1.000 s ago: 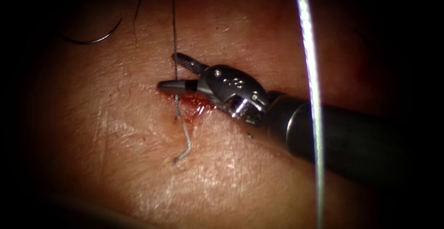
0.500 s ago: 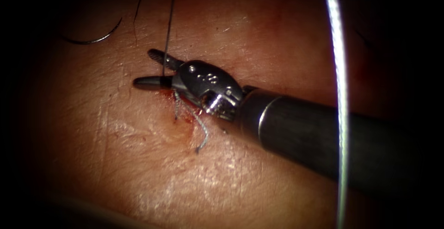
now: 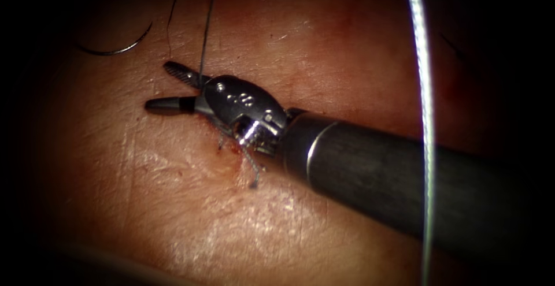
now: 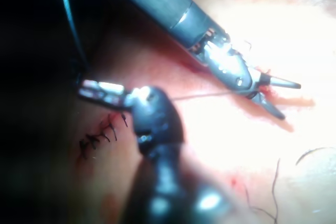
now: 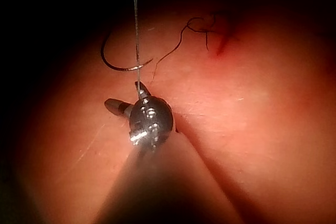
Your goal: Wound Closure
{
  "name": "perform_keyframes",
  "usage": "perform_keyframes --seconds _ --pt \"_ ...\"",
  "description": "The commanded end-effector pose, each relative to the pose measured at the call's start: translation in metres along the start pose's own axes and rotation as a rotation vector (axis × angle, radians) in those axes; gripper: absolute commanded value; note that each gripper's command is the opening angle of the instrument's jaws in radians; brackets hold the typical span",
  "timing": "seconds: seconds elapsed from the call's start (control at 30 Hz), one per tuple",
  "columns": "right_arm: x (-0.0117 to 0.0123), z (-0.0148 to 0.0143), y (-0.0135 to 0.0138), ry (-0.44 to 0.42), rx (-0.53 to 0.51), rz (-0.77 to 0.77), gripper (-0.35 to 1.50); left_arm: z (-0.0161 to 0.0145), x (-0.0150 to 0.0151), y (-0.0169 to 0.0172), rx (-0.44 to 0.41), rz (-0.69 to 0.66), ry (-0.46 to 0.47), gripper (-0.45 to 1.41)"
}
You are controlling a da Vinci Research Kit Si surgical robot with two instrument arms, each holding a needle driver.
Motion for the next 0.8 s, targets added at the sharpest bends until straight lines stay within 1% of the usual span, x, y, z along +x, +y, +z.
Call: perform_keyframes --seconds 0.03,0.17,0.27,0.3,0.33,0.37,0.4,0.5,0.6,0.8 --pt "-0.0004 0.0010 -0.0001 0.002 -0.003 0.002 1.48 0.0004 -0.0006 0.0006 -0.001 0.002 -0.001 -0.45" --pt "-0.0005 0.0016 0.0001 0.002 -0.007 0.000 1.48 0.0008 -0.0004 0.0014 -0.002 -0.001 -0.003 -0.45" --pt "-0.0013 0.0019 0.0002 0.000 -0.011 -0.007 1.48 0.0008 -0.0003 0.0012 -0.001 -0.003 -0.002 -0.45" --pt "-0.0016 0.0019 0.0001 0.000 -0.004 -0.010 1.45 0.0008 -0.0003 0.0012 -0.001 -0.003 -0.002 -0.45" --pt "-0.0017 0.0018 -0.0001 0.000 0.032 -0.010 1.26 0.0009 -0.0003 0.0012 0.001 -0.002 -0.005 -0.45" --pt "-0.0017 0.0016 -0.0003 0.001 0.084 -0.013 0.55 0.0010 -0.0003 0.0012 0.002 -0.002 -0.006 -0.45" --pt "-0.0016 0.0014 -0.0004 0.015 0.114 -0.023 -0.35 0.0010 -0.0004 0.0013 0.000 -0.002 -0.008 -0.45" --pt "-0.0013 0.0013 -0.0003 0.029 0.088 -0.032 -0.35 0.0011 -0.0004 0.0014 -0.003 0.000 -0.006 -0.45" --pt "-0.0005 0.0010 0.0001 0.045 0.067 -0.025 -0.35 0.0011 -0.0005 0.0017 -0.007 -0.005 -0.008 -0.45" --pt "0.0006 0.0004 0.0003 0.057 0.072 -0.022 -0.35 0.0000 -0.0003 0.0013 -0.014 -0.010 0.001 -0.45"
